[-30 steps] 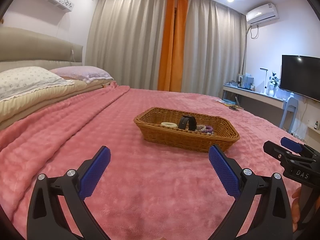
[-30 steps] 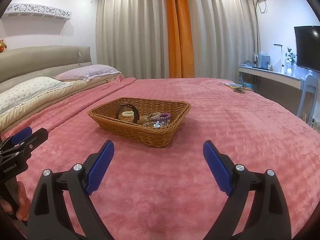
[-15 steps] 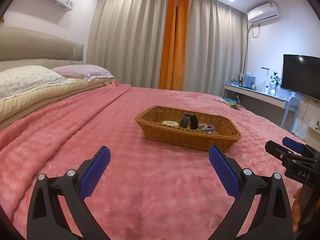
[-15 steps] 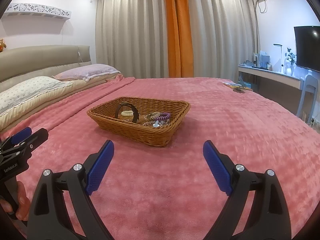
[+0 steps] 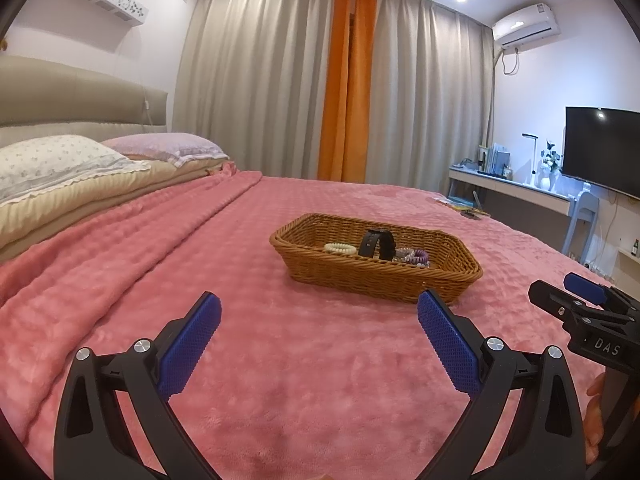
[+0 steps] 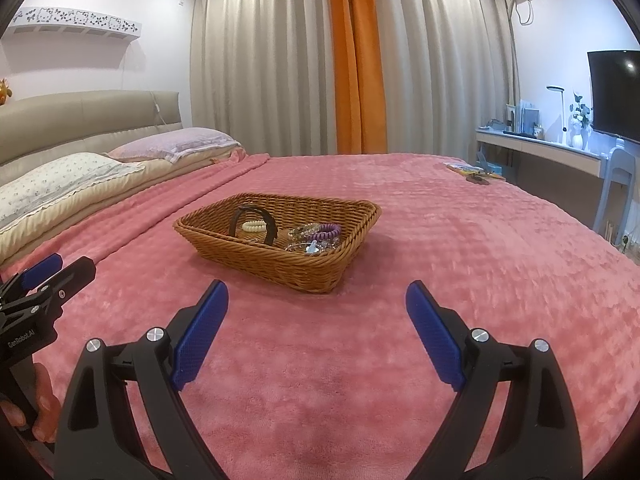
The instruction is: Organize jewelry
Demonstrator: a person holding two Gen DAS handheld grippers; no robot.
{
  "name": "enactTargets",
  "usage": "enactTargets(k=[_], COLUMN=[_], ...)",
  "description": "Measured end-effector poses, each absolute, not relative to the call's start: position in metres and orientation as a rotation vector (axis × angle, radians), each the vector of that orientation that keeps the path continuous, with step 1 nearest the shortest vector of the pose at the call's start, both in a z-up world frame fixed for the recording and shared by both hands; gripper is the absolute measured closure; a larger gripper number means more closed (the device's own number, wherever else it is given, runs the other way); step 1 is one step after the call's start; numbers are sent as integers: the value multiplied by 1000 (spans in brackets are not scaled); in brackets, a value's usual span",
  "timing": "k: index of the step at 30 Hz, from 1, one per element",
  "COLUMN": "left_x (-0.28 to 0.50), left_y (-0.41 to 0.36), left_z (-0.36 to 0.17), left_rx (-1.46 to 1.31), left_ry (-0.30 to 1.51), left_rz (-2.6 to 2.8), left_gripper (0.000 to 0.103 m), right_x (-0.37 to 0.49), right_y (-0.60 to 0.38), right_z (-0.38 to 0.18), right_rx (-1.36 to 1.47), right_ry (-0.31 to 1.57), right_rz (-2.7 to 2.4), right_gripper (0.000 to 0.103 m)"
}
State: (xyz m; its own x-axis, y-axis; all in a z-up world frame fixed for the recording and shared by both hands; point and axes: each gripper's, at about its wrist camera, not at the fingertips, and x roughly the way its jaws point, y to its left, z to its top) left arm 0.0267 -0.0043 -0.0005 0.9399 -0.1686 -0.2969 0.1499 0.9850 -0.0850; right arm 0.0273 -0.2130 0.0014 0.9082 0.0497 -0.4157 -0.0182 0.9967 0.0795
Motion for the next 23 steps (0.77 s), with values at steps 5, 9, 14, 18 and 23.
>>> enactTargets(k=[5,9,14,18,23], left_x=[27,26,22,20,22], left_y=[-4,-4,-7,-8,-8], left_z=[-1,0,2,3,5], left_rx=[-61,-61,-49,-47,-45], left_ry=[308,305,282,286,287], left_rz=[-163,-167,-172,-168,-166], left_gripper=[8,8,7,7,7], right_x=[27,28,27,27,27], right_y=[-213,-213,-212,-212,-211], right_z=[2,1,1,1,0], right_rx=[72,72,73,71,66], right_ry=[430,432,433,430,428], right_rz=[35,36,36,36,35], right_gripper=[17,17,17,17,17])
